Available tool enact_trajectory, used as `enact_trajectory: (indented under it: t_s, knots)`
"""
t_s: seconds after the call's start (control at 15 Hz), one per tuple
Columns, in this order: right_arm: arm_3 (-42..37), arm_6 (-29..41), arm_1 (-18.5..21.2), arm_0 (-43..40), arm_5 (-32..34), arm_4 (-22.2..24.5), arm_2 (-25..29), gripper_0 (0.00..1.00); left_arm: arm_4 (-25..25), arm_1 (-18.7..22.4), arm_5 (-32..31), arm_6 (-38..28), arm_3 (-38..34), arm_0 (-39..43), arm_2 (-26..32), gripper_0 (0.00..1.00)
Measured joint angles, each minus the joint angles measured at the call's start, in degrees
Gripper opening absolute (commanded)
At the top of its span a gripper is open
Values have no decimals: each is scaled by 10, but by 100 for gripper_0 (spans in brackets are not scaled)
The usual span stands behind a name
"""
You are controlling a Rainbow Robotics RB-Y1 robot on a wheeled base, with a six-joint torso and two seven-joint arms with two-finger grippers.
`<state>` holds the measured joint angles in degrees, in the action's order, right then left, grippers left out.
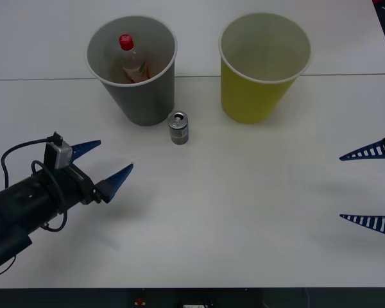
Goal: Put the can into the green bin and the plastic bottle into the gray bin
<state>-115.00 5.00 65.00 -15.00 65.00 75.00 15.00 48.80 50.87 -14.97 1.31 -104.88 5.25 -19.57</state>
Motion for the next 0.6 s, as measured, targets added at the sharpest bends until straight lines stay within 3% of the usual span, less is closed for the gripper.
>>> enact_trajectory:
  t_s: [0.6]
  knots:
    - [0,0,0,0,0,0,0,100,15,-119,6,20,153,-157,-93,100]
